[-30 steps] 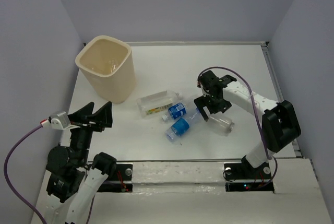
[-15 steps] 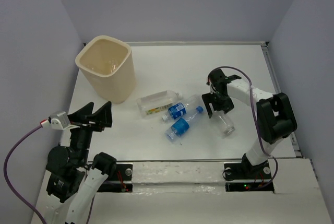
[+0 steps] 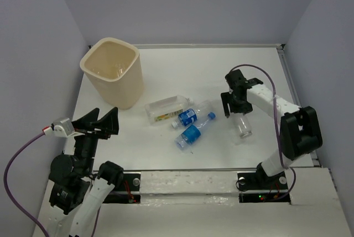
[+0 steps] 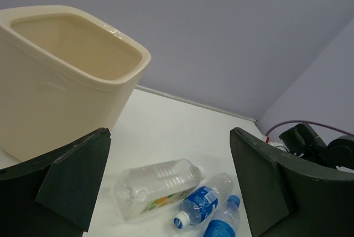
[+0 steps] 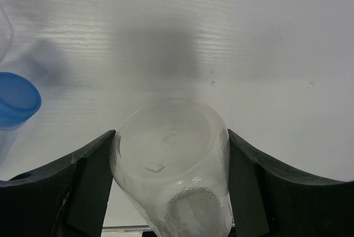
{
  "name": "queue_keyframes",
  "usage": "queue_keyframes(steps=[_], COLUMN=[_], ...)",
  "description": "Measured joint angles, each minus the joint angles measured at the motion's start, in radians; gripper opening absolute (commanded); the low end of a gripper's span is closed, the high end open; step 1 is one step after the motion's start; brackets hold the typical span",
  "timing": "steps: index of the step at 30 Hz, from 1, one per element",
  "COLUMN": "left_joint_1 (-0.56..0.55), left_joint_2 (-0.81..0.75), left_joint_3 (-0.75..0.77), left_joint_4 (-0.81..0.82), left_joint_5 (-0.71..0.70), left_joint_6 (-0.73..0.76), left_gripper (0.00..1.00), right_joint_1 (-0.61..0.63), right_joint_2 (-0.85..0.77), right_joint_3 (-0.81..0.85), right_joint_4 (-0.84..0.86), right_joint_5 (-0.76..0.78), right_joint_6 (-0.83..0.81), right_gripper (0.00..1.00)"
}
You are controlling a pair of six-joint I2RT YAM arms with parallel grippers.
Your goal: Put the plastic bottles in the bin
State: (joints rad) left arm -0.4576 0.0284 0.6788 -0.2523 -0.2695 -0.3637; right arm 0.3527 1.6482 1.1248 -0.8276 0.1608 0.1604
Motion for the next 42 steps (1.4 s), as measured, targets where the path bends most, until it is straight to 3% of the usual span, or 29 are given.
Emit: queue_keyframes(steps=[7, 10, 13, 18, 22, 25, 33, 38, 39, 42], left_joint_1=[0.0, 0.001, 0.001, 0.001, 0.002, 0.002, 0.002, 0.002, 0.002, 0.002], left_joint_2=[0.002, 0.003, 0.01, 0.019, 0.019, 0.019, 0.022, 0.031, 0.031, 0.032], left_joint_3=[0.0, 0.0, 0.0, 0.0, 0.0, 0.0, 0.0, 0.0, 0.0, 0.0], left_joint_4=[0.0, 0.0, 0.0, -0.005, -0.01, -0.016, -0.022, -0.022, -0.022, -0.022], left_joint_5=[0.0, -0.003, -0.008, -0.02, -0.032, -0.047, -0.055, -0.054, -0.053, -0.053], left_joint_6=[0.0, 0.0, 0.0, -0.001, -0.005, -0.008, -0.012, -0.012, -0.012, -0.012], left_gripper=[0.99, 0.99, 0.99, 0.99, 0.99, 0.99, 0.99, 0.99, 0.99, 0.99], right_joint_1=[0.041, 0.174, 0.322, 0.511, 0.553, 0.559, 0.56, 0.56, 0.56, 0.56], right_joint_2=[-0.227, -0.303, -0.28, 0.009, 0.33, 0.488, 0.676, 0.827, 0.839, 0.844], right_joint_3=[0.137, 0.293, 0.465, 0.877, 1.234, 1.367, 1.339, 1.471, 1.468, 1.41], right_joint_4=[-0.064, -0.02, 0.074, 0.254, 0.41, 0.502, 0.902, 1.046, 1.06, 1.125], right_joint_5=[0.055, 0.026, -0.005, -0.066, -0.152, -0.189, -0.2, -0.197, -0.195, -0.189], right_joint_6=[0.048, 0.057, 0.063, 0.05, 0.05, 0.053, 0.062, 0.074, 0.078, 0.089], right_gripper=[0.4, 0.4, 0.4, 0.4, 0.4, 0.4, 0.44, 0.44, 0.46, 0.73])
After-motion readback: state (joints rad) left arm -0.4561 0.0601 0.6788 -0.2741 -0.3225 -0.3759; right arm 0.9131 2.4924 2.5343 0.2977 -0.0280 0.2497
